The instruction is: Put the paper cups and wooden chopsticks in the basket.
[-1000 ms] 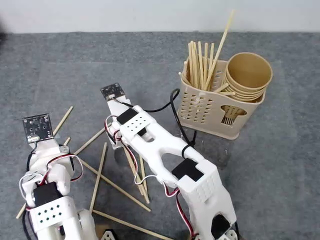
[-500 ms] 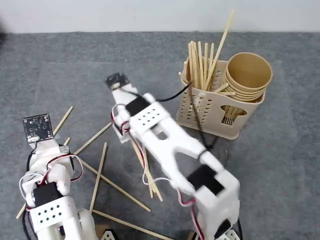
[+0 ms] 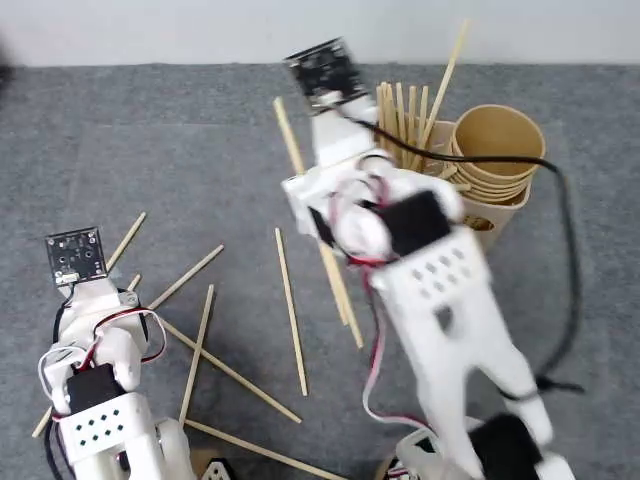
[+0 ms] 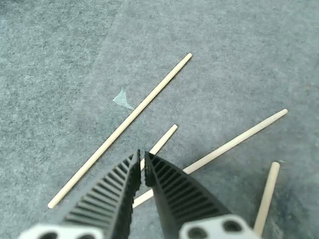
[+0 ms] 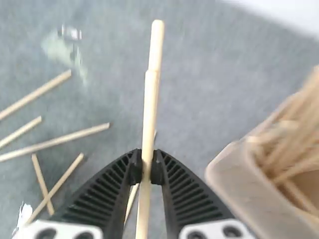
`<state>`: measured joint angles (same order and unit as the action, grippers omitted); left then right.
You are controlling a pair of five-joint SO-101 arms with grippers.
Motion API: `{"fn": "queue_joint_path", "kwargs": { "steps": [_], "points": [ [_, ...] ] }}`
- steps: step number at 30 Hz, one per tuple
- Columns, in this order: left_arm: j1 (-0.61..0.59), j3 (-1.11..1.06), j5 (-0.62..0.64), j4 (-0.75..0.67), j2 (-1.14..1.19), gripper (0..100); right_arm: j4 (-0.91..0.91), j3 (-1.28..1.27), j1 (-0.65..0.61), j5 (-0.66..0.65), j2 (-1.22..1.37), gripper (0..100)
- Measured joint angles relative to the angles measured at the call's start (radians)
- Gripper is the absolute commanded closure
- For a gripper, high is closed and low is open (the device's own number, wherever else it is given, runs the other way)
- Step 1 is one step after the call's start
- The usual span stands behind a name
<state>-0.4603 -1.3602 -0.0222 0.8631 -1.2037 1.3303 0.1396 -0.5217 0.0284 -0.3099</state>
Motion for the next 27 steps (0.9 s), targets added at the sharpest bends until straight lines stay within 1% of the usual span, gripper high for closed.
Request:
{"fn": "queue_joint_path", "kwargs": {
  "steps": [4, 8, 11, 15, 20, 24, 27],
  "points": [
    [0.000, 0.000, 0.000, 0.000, 0.000, 99, -0.092, 0.000, 0.074, -0.009, -0.133, 99.1],
    [0.000, 0.000, 0.000, 0.000, 0.000, 99, -0.252, 0.000, 0.178, -0.009, -0.221, 99.1],
    [0.000, 0.000, 0.000, 0.000, 0.000, 99, -0.367, 0.000, 0.259, -0.009, -0.244, 99.1],
    [0.000, 0.000, 0.000, 0.000, 0.000, 99, -0.468, -0.014, 0.339, -0.009, -0.245, 99.1],
    [0.000, 0.000, 0.000, 0.000, 0.000, 99, -0.675, -0.173, 0.385, -0.009, -0.252, 99.1],
    [0.000, 0.000, 0.000, 0.000, 0.000, 99, -0.916, -0.384, 0.414, -0.011, -0.252, 99.1],
    [0.000, 0.000, 0.000, 0.000, 0.000, 99, -1.100, -0.559, 0.422, -0.054, -0.252, 99.1]
  ]
}}
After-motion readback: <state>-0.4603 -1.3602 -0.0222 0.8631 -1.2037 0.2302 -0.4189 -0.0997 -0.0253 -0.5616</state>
